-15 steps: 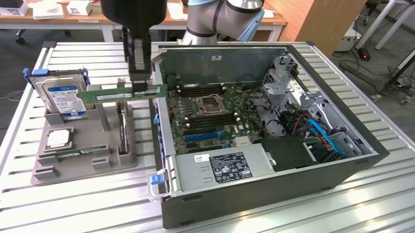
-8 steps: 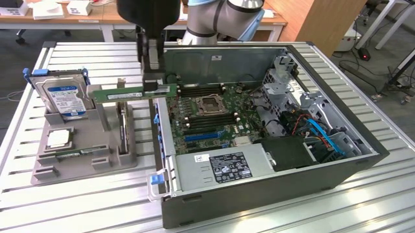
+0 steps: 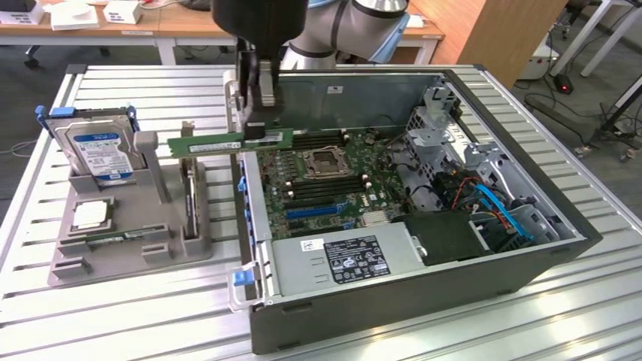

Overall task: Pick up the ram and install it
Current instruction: 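Pick up the ram and move it above insertion slot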

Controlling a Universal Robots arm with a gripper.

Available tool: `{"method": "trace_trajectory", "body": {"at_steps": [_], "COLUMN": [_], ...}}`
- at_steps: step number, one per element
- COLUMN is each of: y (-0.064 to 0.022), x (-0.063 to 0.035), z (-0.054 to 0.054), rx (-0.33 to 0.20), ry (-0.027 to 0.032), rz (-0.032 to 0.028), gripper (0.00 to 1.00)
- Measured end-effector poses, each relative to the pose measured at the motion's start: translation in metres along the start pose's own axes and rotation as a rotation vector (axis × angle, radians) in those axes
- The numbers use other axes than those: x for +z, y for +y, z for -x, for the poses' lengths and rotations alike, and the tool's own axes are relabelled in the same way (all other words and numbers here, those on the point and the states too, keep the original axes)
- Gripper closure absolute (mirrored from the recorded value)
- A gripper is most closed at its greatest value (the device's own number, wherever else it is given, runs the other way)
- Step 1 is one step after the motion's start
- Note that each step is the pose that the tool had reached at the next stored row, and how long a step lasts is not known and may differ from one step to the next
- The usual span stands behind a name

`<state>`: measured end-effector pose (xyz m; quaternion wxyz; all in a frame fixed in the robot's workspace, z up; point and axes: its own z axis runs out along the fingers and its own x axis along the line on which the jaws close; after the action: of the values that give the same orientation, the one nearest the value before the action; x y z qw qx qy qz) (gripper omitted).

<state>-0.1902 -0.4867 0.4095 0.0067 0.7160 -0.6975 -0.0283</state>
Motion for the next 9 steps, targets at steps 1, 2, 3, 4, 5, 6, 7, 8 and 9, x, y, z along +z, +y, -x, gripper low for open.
{"method": "trace_trajectory", "body": {"at_steps": [1, 2, 3, 4, 5, 6, 7, 8, 9], "y": [-0.0027, -0.0055, -0.0084, -0.0115, -0.0143, -0.0171, -0.0198, -0.0223, -0.0245], "x": [-0.0002, -0.0003, -0.0005, -0.0007, -0.0008, -0.0009, -0.0011, -0.0012, -0.0013], "z": [0.000, 0.000, 0.000, 0.000, 0.000, 0.000, -0.001, -0.001, -0.001], "rx": [0.000, 0.000, 0.000, 0.000, 0.000, 0.000, 0.000, 0.000, 0.000], "ry": [0.0000, -0.0001, -0.0001, -0.0002, -0.0003, -0.0005, -0.0006, -0.0006, -0.0007], "rz": [0.0001, 0.0001, 0.0001, 0.0001, 0.0001, 0.0001, 0.0001, 0.0001, 0.0001], "gripper": [0.89, 0.89, 0.89, 0.89, 0.89, 0.89, 0.89, 0.89, 0.89]}}
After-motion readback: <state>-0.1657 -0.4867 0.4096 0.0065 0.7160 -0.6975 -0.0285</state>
